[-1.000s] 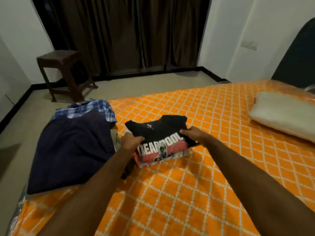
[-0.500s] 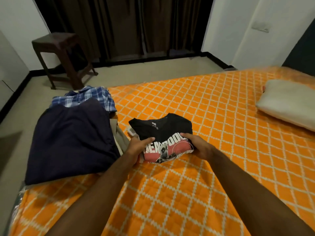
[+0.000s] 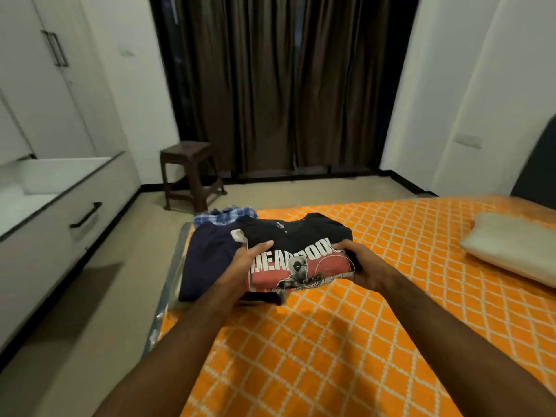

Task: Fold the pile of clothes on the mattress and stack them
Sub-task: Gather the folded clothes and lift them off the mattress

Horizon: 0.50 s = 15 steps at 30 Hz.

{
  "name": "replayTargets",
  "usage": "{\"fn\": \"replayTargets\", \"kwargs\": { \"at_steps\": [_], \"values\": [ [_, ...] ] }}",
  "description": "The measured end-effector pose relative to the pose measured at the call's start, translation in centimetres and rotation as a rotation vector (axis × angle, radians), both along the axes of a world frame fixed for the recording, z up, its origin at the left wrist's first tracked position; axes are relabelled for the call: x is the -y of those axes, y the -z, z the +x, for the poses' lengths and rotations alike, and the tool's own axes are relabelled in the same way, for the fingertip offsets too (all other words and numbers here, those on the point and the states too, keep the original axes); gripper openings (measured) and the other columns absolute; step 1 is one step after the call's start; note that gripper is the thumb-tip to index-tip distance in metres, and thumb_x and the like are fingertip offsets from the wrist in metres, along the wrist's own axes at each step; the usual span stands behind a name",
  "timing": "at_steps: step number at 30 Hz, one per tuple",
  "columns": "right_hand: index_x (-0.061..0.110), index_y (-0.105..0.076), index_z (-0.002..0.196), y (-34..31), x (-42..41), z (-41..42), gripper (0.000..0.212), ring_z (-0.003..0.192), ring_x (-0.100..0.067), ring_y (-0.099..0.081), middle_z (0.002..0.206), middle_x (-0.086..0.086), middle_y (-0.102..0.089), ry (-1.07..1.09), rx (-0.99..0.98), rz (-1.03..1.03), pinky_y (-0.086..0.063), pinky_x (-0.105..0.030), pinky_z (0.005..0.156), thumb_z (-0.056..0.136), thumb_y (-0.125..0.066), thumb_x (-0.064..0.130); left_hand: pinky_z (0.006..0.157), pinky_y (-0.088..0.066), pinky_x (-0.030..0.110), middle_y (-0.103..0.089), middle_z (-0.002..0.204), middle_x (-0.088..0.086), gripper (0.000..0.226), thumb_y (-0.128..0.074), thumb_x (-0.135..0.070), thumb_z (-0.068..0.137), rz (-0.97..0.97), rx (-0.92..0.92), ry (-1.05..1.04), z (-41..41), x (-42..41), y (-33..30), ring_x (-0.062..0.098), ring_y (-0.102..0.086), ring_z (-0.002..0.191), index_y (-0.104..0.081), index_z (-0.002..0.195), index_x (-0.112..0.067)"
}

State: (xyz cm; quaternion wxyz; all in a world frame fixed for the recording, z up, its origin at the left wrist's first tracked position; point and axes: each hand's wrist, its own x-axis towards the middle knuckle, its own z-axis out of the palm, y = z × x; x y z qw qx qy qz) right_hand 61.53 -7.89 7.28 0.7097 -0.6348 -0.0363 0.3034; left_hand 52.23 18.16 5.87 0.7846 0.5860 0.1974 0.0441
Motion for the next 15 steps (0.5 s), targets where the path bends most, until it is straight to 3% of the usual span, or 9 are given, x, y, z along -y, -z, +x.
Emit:
{"fn": "replayTargets", "kwargs": {
  "at_steps": [4,8,12,15],
  "values": [
    [-0.001,-0.069,0.095,-3.3,-5.8,-2.3,0.015,0.08,-0.028,-0.066,0.098,-0.021,-0.069,-0.06,0.07,0.063,-0.055,-0.03,0.062,0.09,-0.06,0.01,0.079,-0.061,0.045,-0.072,0.104,0.025,0.041,-0.076,-0.03,0.084,-0.115,0.115,-0.007,-4.1,-5.5,-3.0,0.034,-0.072,0.082,-0.071,0.114,-0.003],
    [-0.003,-0.065,0.097,-4.0,-13.6,-0.6,0.015,0.077,-0.026,-0.069,0.096,-0.022,-0.069,-0.138,0.107,0.095,-0.056,-0.029,0.06,0.089,-0.056,0.006,0.059,-0.06,0.038,-0.07,0.103,0.025,0.062,-0.078,-0.027,0.081,-0.083,0.136,-0.112,-4.6,-12.1,-4.1,0.029,-0.074,0.072,-0.055,0.131,0.002],
    [0.001,-0.058,0.101,-4.5,-25.1,4.3,0.014,0.057,-0.018,-0.065,0.08,-0.015,-0.065,-0.227,0.156,0.106,-0.053,-0.025,0.05,0.088,-0.053,0.003,0.057,-0.059,0.032,-0.073,0.092,0.019,0.043,-0.066,-0.021,0.092,-0.034,0.142,-0.26,-3.1,-20.3,-4.6,0.025,-0.073,0.067,-0.06,0.125,0.007],
    [0.002,-0.061,0.089,-5.6,-34.5,7.8,0.007,0.054,-0.017,-0.063,0.074,-0.011,-0.065,-0.333,0.154,0.101,-0.051,-0.025,0.049,0.087,-0.055,0.004,0.061,-0.06,0.033,-0.075,0.092,0.017,0.042,-0.069,-0.027,0.089,-0.011,0.117,-0.375,-1.8,-27.9,-5.4,0.026,-0.073,0.072,-0.063,0.12,0.001]
  ]
}}
